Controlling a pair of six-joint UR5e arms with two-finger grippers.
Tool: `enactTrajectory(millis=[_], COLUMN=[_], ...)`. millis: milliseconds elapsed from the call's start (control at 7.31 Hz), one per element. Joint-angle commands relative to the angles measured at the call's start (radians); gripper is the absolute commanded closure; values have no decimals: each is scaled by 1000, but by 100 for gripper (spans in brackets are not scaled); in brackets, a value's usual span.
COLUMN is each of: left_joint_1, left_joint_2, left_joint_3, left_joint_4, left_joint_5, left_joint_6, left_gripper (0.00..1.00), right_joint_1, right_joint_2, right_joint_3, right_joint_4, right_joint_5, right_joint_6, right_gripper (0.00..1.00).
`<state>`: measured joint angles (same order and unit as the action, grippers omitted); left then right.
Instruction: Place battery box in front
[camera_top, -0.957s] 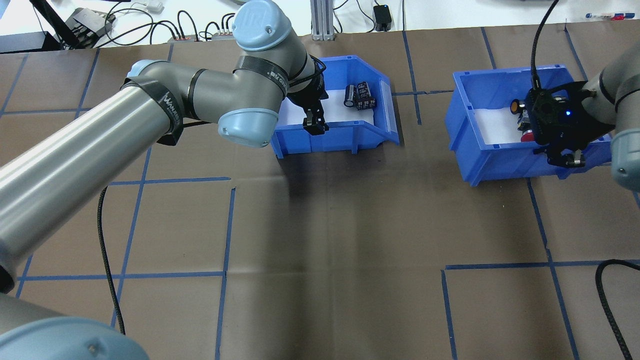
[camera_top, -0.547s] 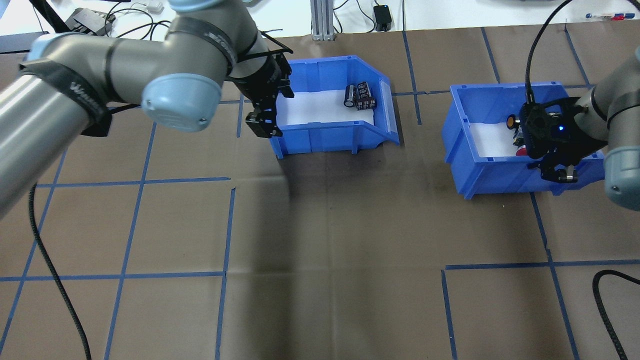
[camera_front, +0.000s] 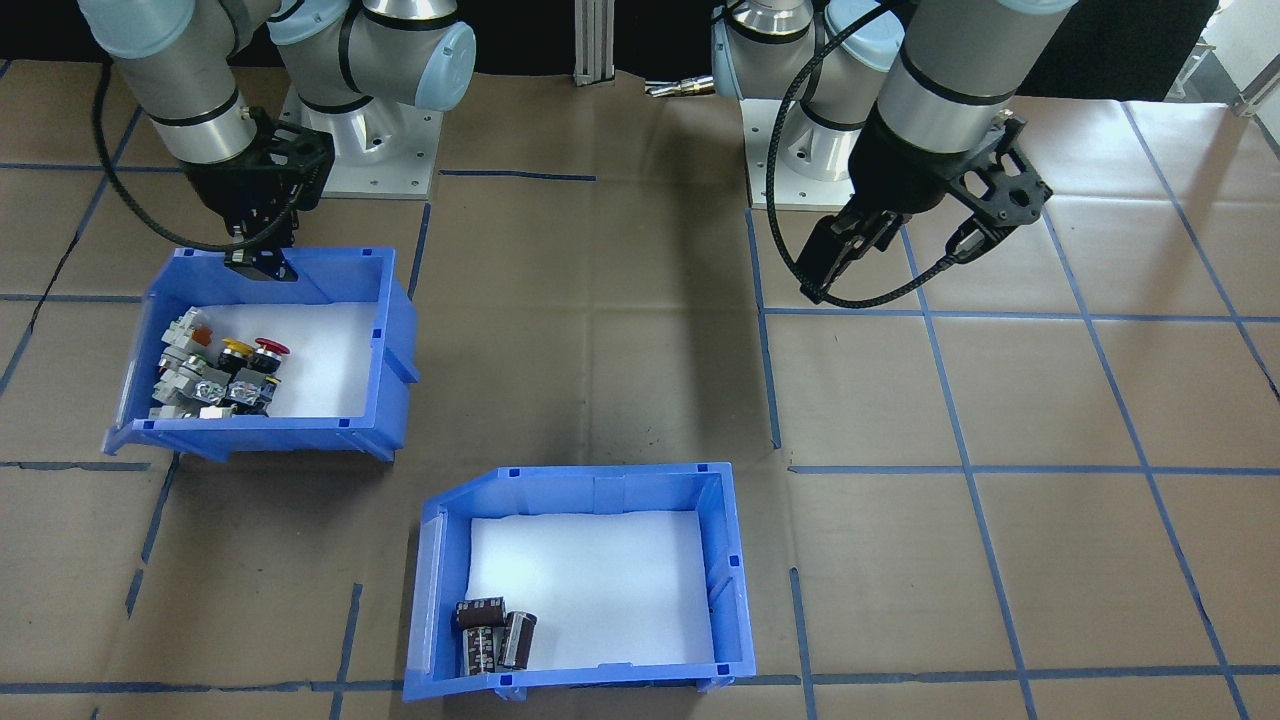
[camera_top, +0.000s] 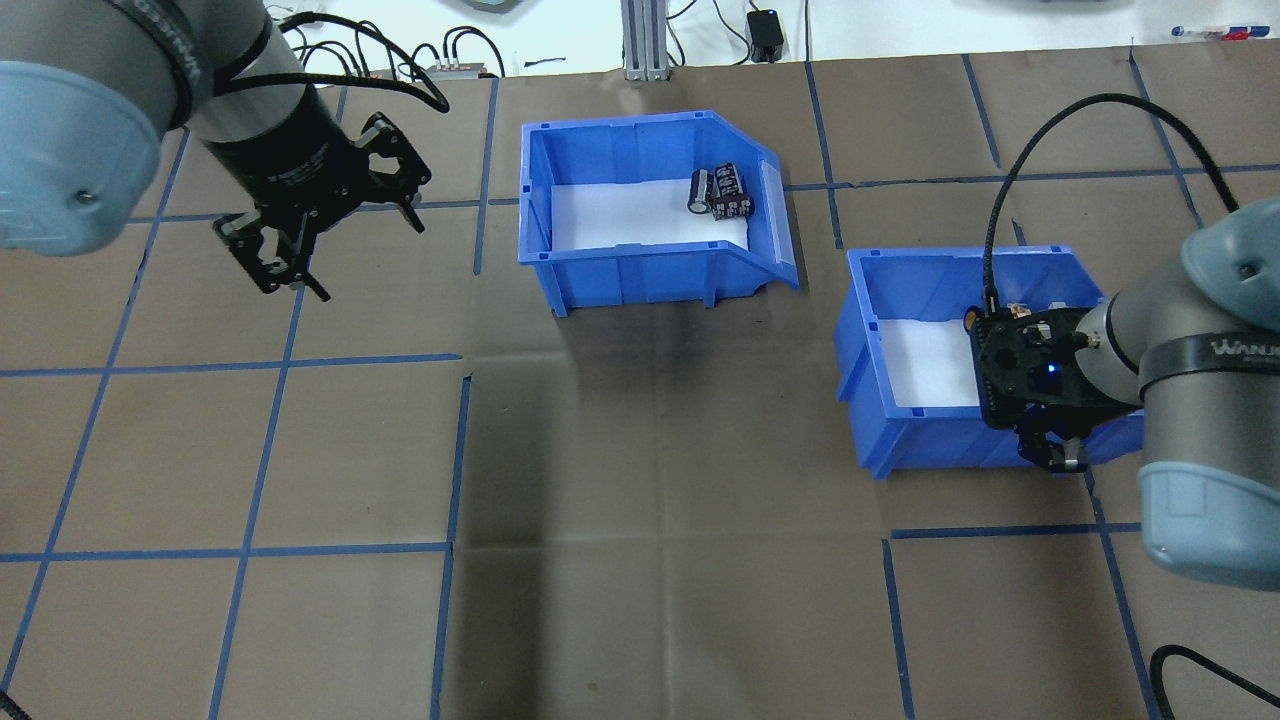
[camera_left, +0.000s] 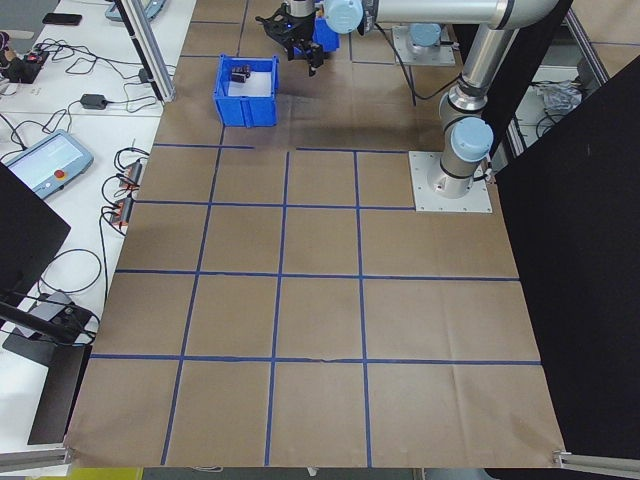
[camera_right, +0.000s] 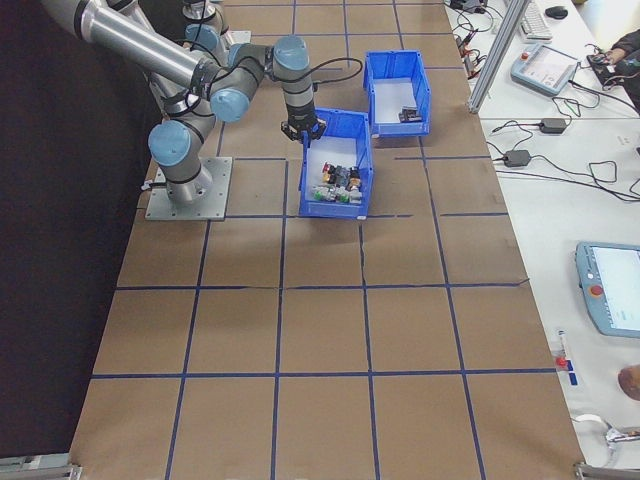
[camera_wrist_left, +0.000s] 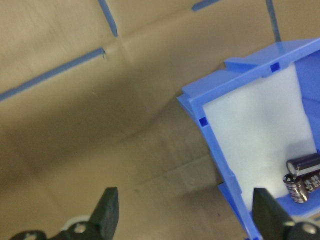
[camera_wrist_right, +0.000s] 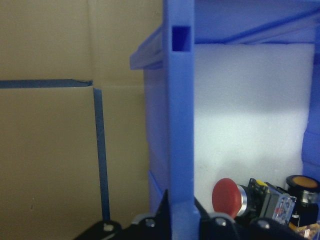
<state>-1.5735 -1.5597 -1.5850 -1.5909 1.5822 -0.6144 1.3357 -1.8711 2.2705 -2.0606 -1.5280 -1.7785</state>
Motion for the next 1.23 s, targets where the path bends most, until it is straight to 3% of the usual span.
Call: enactTrajectory(millis=[0, 137, 410, 684, 1094], left_joint_1=[17, 17, 18, 27, 29], left_joint_2=[73, 87, 98, 99, 96], left_joint_3=[-3, -4, -6, -15, -10], left_joint_4=[-67, -67, -67, -55, -43], left_joint_5=[96, 84, 67, 62, 50], left_joint_6=[415, 594, 679, 801, 764], left_gripper=[0, 0, 0, 0, 0], right_joint_1=[162, 215, 320, 428, 578], right_joint_2=[-11, -11, -11, 30, 136], right_joint_3=[20, 36, 44, 44, 37], right_joint_4=[-1, -6, -41, -157, -301], right_joint_5=[-52, -64, -63, -61, -61], right_joint_6=[143, 184, 320, 428, 551], right_gripper=[98, 98, 98, 99, 99])
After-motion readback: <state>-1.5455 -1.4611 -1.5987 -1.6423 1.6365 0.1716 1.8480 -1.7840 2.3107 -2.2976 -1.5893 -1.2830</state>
